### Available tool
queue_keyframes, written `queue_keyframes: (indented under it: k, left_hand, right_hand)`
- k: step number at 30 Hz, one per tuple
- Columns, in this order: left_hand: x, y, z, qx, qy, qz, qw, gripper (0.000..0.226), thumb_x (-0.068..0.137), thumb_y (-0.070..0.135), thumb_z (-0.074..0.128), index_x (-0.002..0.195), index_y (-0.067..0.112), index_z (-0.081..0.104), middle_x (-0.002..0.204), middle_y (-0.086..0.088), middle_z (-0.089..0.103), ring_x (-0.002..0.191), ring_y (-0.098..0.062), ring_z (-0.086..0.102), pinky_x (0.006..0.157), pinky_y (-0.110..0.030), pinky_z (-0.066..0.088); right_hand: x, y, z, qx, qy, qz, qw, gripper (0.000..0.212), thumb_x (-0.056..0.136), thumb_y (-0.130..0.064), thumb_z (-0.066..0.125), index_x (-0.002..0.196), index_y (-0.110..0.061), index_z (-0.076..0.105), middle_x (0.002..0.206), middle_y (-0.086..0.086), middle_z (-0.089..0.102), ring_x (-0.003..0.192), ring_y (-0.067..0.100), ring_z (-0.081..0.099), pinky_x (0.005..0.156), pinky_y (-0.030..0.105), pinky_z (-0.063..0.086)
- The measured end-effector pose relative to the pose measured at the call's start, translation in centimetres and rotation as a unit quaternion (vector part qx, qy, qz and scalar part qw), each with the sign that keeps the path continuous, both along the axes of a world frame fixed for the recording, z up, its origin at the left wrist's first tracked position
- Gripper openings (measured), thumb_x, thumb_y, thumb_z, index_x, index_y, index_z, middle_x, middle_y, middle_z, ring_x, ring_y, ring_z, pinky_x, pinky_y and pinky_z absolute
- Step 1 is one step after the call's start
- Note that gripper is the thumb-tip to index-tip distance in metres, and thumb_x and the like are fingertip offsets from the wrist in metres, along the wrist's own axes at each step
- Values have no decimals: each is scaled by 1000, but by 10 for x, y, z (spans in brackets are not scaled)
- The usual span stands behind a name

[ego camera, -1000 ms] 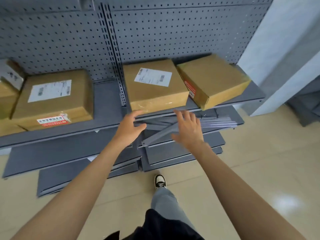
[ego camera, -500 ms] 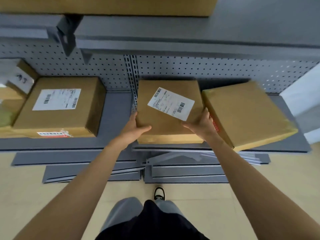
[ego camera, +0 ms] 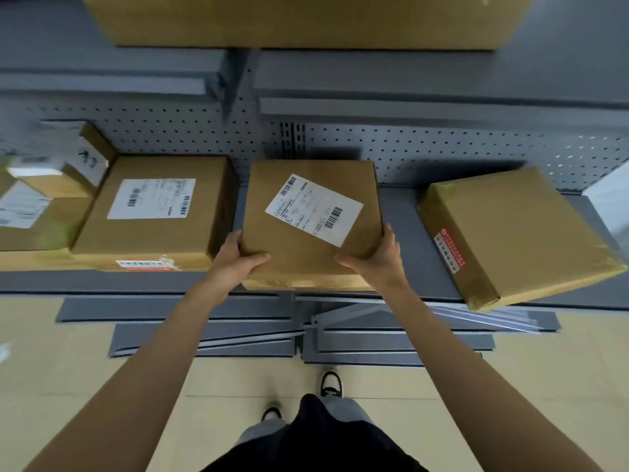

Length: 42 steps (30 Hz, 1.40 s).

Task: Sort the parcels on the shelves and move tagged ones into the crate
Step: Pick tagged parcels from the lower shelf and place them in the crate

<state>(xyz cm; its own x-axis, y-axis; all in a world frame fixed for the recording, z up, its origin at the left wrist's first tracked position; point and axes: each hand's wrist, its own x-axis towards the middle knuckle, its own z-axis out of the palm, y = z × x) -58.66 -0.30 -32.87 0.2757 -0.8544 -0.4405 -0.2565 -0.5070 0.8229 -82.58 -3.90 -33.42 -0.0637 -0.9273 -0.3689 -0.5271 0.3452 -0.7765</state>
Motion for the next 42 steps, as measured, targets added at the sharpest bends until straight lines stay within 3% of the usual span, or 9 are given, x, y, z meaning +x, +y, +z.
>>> queue_keyframes:
  k: [3,9,13,18,24,29,32,37,42]
  left_hand:
    - [35,7,5,19,3,8,1000,81,81,15,69,146,12,21,138,-6,46,122,-23,47,105,-34,37]
    - [61,15,12,21,-12,-118,993,96,64,7,82,142,16,25,124,6,48,116,-15,46,96,-23,34]
    - [53,16,2,15,-193,-134,972,101,67,18,81,146,9,20,139,-9,41,129,-29,38,105,-36,33]
    - [27,20,-4,-29,-425,-104,899,82,70,15,74,140,13,31,132,-22,37,117,-39,34,97,-46,38]
    - [-40,-6,6,-110,-333,-208,913,97,66,19,73,145,20,15,148,-16,9,134,-38,8,108,-51,23]
    - [-120,-18,10,-141,-251,-307,907,87,74,19,67,145,21,17,150,-14,9,138,-34,4,111,-48,18]
    - [-166,-26,2,-132,-257,-316,904,81,75,20,64,144,21,21,149,-13,14,136,-34,9,111,-45,21]
    - [-237,-37,-6,-176,-380,-245,874,70,79,23,63,141,15,30,146,-16,24,140,-33,11,115,-44,14]
    - [-291,-36,-13,-107,-285,-190,934,68,81,19,62,141,17,30,142,-14,29,131,-31,20,108,-37,24]
  right_hand:
    - [31,0,2,3,-22,27,999,116,66,-32,83,151,-17,5,148,6,28,136,26,31,108,44,32]
    - [45,-5,-2,37,-68,22,997,106,71,-22,80,150,-19,10,145,7,34,132,25,37,103,35,39]
    - [43,-1,-4,55,-53,41,996,100,78,-22,74,150,-20,5,143,4,39,129,26,42,103,35,38]
    - [29,13,3,-1,51,43,998,94,84,-39,65,151,-16,4,153,7,29,139,28,30,113,43,28]
    - [-56,26,21,-100,342,-48,933,83,81,-37,67,145,-9,23,148,14,32,133,38,30,109,48,26]
    - [-130,35,12,-30,555,129,821,109,75,-42,71,150,-22,-5,158,14,4,143,41,6,116,54,15]
    - [-149,32,-7,-10,579,170,798,114,73,-42,72,149,-26,-12,157,16,-4,141,46,3,111,62,16]
    - [-175,29,-31,-51,594,204,776,103,79,-31,67,150,-25,-7,157,19,-5,138,54,2,103,73,14]
    - [-191,23,-35,-130,633,228,729,56,95,-25,45,147,-30,27,150,18,34,127,52,39,92,68,41]
